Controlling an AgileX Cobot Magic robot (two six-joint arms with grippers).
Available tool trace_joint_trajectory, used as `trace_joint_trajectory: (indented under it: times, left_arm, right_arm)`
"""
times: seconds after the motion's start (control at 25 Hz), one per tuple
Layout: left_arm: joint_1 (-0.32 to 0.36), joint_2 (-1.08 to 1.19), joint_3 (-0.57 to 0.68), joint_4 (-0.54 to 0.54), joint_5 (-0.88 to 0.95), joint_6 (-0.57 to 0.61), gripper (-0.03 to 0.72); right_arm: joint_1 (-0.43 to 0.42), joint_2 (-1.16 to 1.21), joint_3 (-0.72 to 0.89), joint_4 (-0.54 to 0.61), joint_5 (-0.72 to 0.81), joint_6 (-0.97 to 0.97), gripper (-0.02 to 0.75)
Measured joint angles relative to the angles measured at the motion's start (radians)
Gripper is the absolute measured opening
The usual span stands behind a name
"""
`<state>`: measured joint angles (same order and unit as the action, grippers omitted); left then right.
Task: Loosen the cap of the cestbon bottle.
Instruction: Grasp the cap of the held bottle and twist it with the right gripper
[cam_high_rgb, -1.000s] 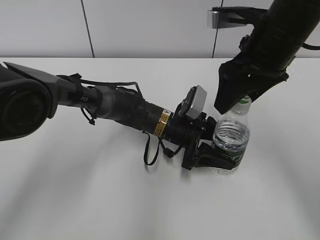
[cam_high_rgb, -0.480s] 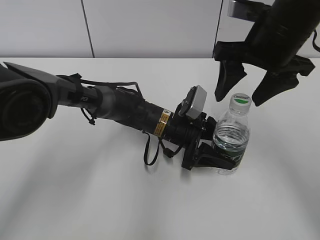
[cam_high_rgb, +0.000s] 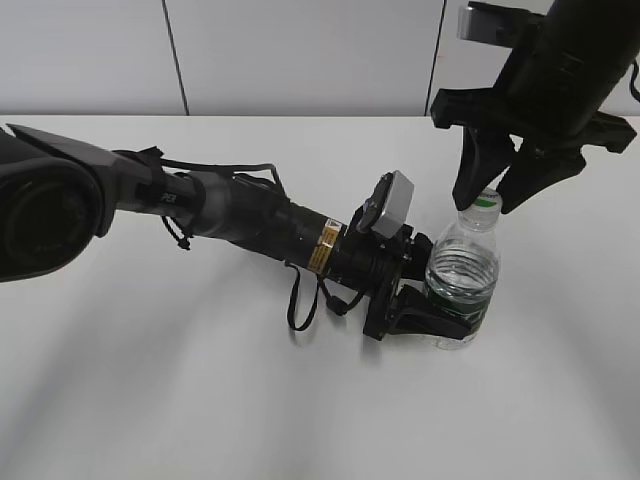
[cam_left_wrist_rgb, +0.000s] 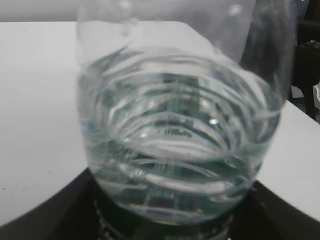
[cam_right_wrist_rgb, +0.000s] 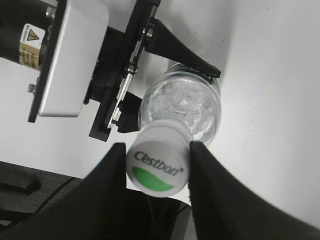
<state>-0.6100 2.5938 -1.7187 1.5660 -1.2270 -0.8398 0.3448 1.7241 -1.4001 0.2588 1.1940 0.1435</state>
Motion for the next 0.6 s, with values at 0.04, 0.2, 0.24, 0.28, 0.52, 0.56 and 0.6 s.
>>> trace_joint_trajectory:
  times: [0.04,0.2,0.24,0.28,0.52,0.56,0.6]
  left_arm:
    - [0.0,0.0,0.0,0.0,0.0,0.0,0.504]
    - [0.0,0.0,0.0,0.0,0.0,0.0,0.504]
    - [0.0,0.0,0.0,0.0,0.0,0.0,0.504]
    - [0.0,0.0,0.0,0.0,0.0,0.0,0.504]
    - [0.0,0.0,0.0,0.0,0.0,0.0,0.504]
    - [0.0,0.0,0.0,0.0,0.0,0.0,0.504]
    - [0.0,0.0,0.0,0.0,0.0,0.0,0.504]
  right_arm:
    - [0.0,0.0,0.0,0.0,0.0,-0.009,0.298]
    - [0.0,0.0,0.0,-0.002,0.002,-0.059,0.293]
    - [0.0,0.0,0.0,-0.004,0.005,-0.078,0.293]
    - [0.0,0.0,0.0,-0.005,0.006,-0.104,0.293]
    - [0.0,0.0,0.0,-0.019,0.009,-0.401,0.293]
    - [0.0,0.0,0.0,-0.02,0.009,-0.484,0.293]
    - [0.0,0.0,-0.001,-0.022,0.009,-0.572,0.293]
